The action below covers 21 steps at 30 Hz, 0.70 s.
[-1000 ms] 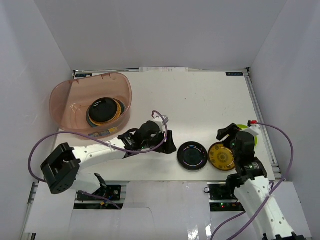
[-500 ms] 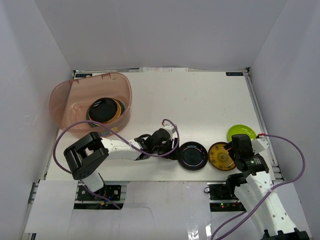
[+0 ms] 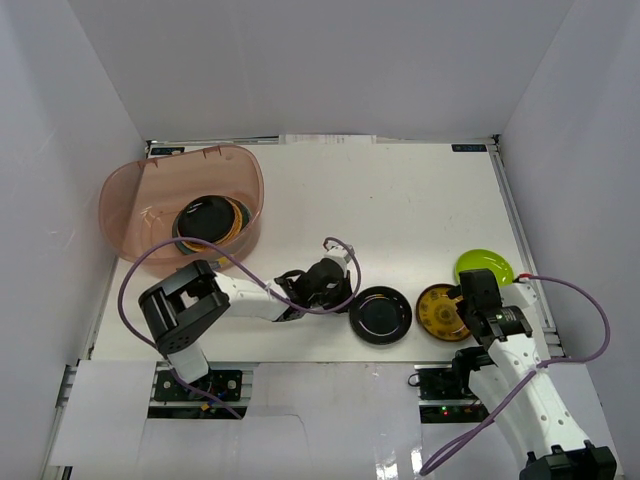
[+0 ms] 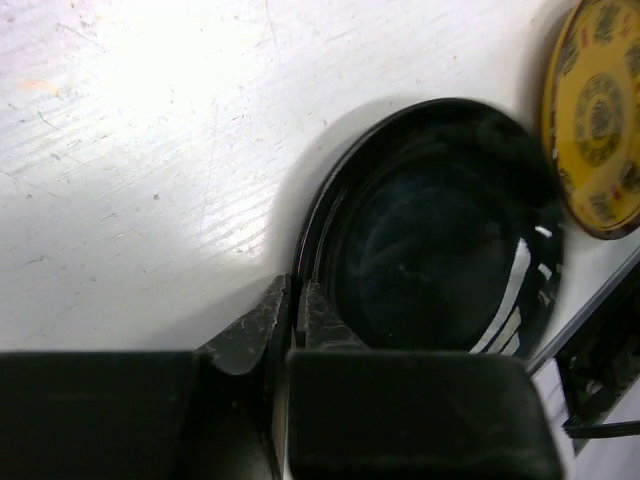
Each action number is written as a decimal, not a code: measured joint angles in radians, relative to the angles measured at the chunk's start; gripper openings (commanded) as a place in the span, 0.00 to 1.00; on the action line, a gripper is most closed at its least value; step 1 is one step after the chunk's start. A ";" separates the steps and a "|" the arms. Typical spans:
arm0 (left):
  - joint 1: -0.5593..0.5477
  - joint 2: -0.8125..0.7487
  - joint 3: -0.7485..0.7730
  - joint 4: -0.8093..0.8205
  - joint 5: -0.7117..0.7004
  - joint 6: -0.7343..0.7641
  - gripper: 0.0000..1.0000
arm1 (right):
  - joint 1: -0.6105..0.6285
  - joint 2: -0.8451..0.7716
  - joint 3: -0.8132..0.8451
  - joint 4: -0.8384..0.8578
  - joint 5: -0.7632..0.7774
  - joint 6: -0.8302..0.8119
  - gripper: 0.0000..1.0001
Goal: Place the plates into the plastic bin on the countertop
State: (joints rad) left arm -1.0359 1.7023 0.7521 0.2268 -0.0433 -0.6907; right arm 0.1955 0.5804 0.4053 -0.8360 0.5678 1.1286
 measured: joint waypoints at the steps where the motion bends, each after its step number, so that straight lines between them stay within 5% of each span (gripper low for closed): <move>1: 0.000 -0.009 -0.005 0.007 -0.008 -0.002 0.00 | -0.003 0.000 -0.011 0.026 -0.013 -0.007 0.96; 6: -0.002 -0.055 -0.027 -0.017 -0.061 0.002 0.00 | -0.014 0.015 -0.104 0.212 -0.109 -0.038 1.00; 14: 0.007 -0.243 -0.072 -0.126 -0.137 0.024 0.00 | -0.018 -0.066 -0.249 0.573 -0.339 -0.085 0.77; 21: 0.060 -0.498 -0.072 -0.293 -0.230 0.057 0.00 | 0.043 0.089 -0.272 0.793 -0.544 -0.126 0.75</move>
State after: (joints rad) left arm -0.9760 1.2041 0.6800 -0.0658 -0.2729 -0.6338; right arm 0.2390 0.6693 0.1333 -0.0433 0.0238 1.0023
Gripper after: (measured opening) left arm 0.125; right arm 0.752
